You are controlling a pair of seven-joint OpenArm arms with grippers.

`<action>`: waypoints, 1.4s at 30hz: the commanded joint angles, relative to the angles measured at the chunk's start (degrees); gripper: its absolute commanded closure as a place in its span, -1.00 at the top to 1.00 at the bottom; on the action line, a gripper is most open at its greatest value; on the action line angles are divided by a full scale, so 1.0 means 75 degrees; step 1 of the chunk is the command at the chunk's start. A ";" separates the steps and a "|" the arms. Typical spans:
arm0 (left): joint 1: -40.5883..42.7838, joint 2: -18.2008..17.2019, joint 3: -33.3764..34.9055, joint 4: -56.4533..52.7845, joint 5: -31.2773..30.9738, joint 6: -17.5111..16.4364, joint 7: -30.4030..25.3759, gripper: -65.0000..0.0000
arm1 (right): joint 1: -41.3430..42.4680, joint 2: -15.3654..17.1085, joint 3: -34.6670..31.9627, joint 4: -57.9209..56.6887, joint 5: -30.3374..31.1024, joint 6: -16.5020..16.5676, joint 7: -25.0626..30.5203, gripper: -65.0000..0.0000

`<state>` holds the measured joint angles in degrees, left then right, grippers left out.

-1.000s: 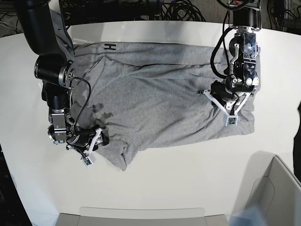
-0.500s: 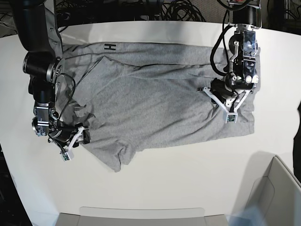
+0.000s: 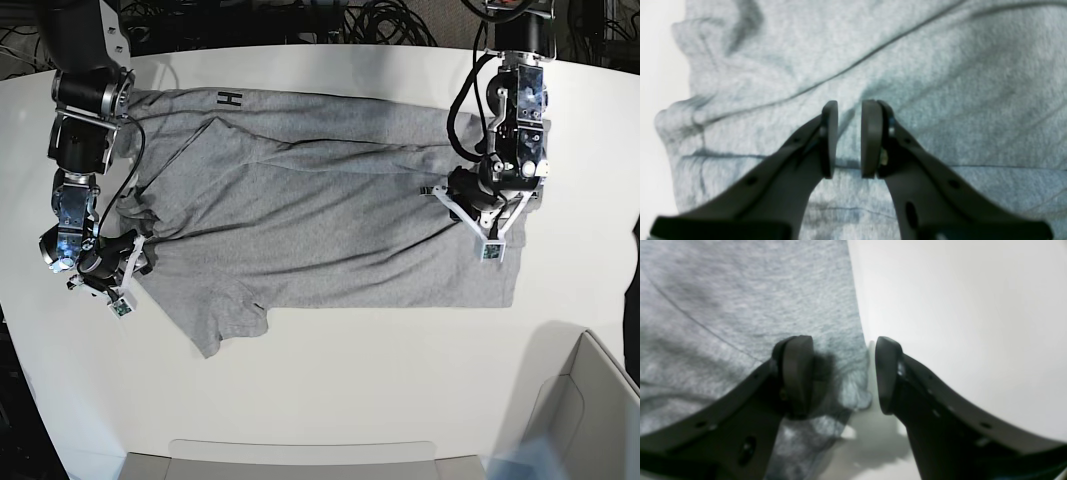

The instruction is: Fold the T-shirt properly

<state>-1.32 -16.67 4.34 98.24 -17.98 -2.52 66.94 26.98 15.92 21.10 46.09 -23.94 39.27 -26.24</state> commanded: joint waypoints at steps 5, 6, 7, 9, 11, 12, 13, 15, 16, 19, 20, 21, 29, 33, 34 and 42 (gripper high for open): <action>-0.0123 -0.0069 -0.0045 0.0106 0.0012 0.0003 -0.0409 -0.59 | 0.0147 -0.0793 -0.0042 0.1433 -0.0365 0.0010 -0.0375 -0.08; -0.0123 -0.0069 -0.0045 0.0106 0.0012 0.0003 -0.0409 -0.59 | 0.0335 -0.0922 -0.0065 0.1422 -0.0365 0.0010 -0.0364 -0.08; -0.0123 -0.0069 -0.0045 0.0106 0.0012 0.0003 -0.0397 -0.59 | 0.0558 -0.1039 -0.0042 0.1246 -0.0365 0.0010 -0.0293 -0.08; -0.0123 -0.0069 -0.0045 0.0106 0.0012 0.0003 -0.0397 -0.59 | 0.1027 -0.1168 0.0005 0.0496 -0.0341 -0.0037 0.0105 -0.08; -0.0064 -0.0069 -0.0045 0.0106 0.0012 0.0003 -0.0362 -0.59 | 0.1437 -0.1144 0.0052 -0.0360 -0.0037 -0.0154 0.0680 -0.08; 0.0006 -0.0069 -0.0045 0.0130 0.0012 0.0003 -0.0362 -0.59 | 0.1648 -0.1109 0.0111 -0.0794 0.0174 -0.0365 0.0937 -0.08; 0.0042 -0.0069 -0.0045 0.0141 0.0012 0.0003 -0.0374 -0.59 | 0.1859 -0.1074 0.0158 -0.1227 0.0327 -0.0693 0.1172 -0.08; 0.0077 -0.0069 -0.0045 0.0141 0.0012 0.0014 -0.0386 -0.59 | 0.2246 -0.0851 0.0181 -0.1978 0.0526 -0.1315 0.1488 -0.08; 0.0077 -0.0069 -0.0045 0.0141 0.0012 0.0014 -0.0386 -0.59 | 0.2433 -0.0757 0.0181 -0.2400 0.0585 -0.1549 0.1629 -0.08; 0.0088 -0.0069 -0.0045 0.0130 0.0012 0.0026 -0.0386 -0.59 | 0.2843 -0.0476 0.0193 -0.3455 0.0713 -0.1737 0.2016 -0.08; 0.0088 -0.0069 -0.0045 0.0130 0.0012 0.0026 -0.0386 -0.59 | 0.2902 -0.0371 0.0193 -0.3712 0.0819 -0.1807 0.2145 -0.08; 0.0088 -0.0069 -0.0045 0.0130 0.0012 0.0026 -0.0386 -0.59 | 0.2925 -0.0289 0.0193 -0.3923 0.1006 -0.1889 0.2262 -0.08; 0.0159 -0.0069 -0.0045 0.0130 0.0012 -0.0009 -0.0409 -0.59 | 0.2867 -0.0089 0.0146 -0.4709 0.1288 -0.1983 0.2391 -0.08; 0.0170 -0.0069 -0.0045 0.0141 0.0012 -0.0009 -0.0409 -0.59 | 0.2714 -0.0230 0.0181 -0.4744 0.1276 -0.2018 0.2391 -0.08; 0.0182 -0.0069 -0.0045 0.0141 0.0012 -0.0009 -0.0409 -0.59 | 0.2691 -0.0242 0.0169 -0.4744 0.1264 -0.2018 0.2391 -0.08; 0.0182 -0.0093 -0.0045 0.0141 0.0012 -0.0009 -0.0409 -0.59 | 0.2738 -0.0394 0.0134 -0.5119 0.1206 -0.1971 0.2344 -0.24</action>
<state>0.82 -16.82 4.34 98.24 -18.00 -2.59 64.66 46.09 12.88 22.28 7.49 -14.90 24.16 -7.64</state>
